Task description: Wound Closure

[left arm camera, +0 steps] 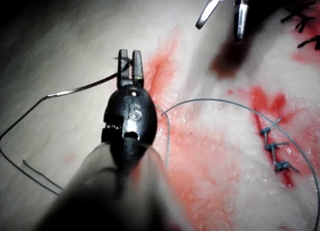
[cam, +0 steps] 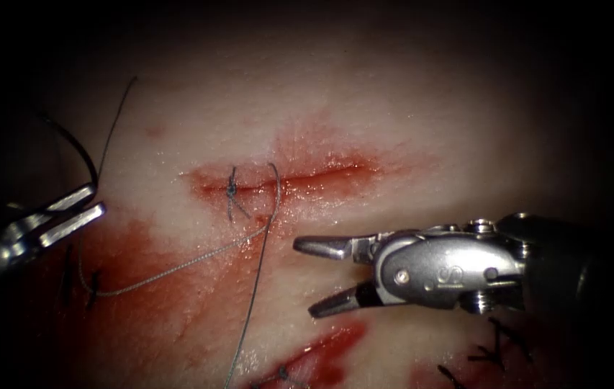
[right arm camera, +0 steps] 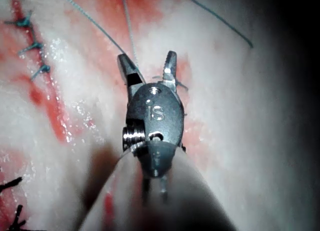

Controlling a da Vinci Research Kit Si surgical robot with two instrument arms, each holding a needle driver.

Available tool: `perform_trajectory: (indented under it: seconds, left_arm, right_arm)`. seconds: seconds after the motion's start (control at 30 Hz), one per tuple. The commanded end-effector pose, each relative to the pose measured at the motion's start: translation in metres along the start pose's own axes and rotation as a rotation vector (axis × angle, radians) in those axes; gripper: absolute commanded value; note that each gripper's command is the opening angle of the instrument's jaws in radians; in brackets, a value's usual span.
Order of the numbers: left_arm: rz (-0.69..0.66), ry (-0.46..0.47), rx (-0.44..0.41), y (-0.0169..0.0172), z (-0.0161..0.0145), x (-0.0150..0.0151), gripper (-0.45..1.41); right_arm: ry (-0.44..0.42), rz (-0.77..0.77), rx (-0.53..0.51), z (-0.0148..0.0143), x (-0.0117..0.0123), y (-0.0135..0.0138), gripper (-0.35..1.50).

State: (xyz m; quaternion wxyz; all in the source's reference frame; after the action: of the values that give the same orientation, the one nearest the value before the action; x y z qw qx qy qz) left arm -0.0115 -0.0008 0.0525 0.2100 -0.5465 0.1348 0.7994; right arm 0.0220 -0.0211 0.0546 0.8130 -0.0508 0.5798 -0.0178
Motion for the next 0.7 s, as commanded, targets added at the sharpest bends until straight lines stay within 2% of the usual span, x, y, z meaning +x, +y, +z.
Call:
perform_trajectory:
  seconds: [0.03, 0.07, 0.1, 0.3, 0.57, 0.63, 0.67, 0.7]
  left_arm:
    - [0.002, 0.002, 0.001, -0.0003, 0.0008, -0.0002, -0.45]
    - [0.002, 0.002, 0.001, -0.0003, 0.0008, -0.0002, -0.45]
    - [0.008, 0.003, 0.001, -0.0003, 0.0008, -0.0002, -0.45]
    - [0.008, 0.003, 0.000, -0.0005, 0.0009, -0.0004, -0.45]
    - [0.009, 0.002, 0.001, -0.0004, 0.0009, -0.0004, -0.45]
    - [0.009, 0.002, 0.001, -0.0004, 0.0008, -0.0004, -0.45]
    - [0.009, 0.002, 0.001, -0.0004, 0.0008, -0.0004, -0.45]
    - [0.009, 0.002, 0.001, -0.0004, 0.0008, -0.0004, -0.45]
  right_arm:
    - [-0.008, -0.014, -0.003, 0.0020, -0.0025, 0.0000, 1.41]
    - [-0.008, -0.014, -0.003, 0.0020, -0.0025, 0.0000, 1.41]
    - [-0.024, -0.037, -0.002, 0.0033, -0.0045, -0.0004, 1.40]
    - [-0.034, -0.045, -0.001, 0.0070, -0.0088, -0.0014, 1.36]
    - [-0.039, -0.051, 0.012, 0.0106, -0.0097, -0.0020, 1.28]
    - [-0.044, -0.056, 0.014, 0.0109, -0.0100, -0.0023, 0.81]
    - [-0.044, -0.056, 0.014, 0.0109, -0.0100, -0.0023, 0.81]
    - [-0.043, -0.061, 0.039, 0.0108, -0.0103, -0.0026, -0.12]
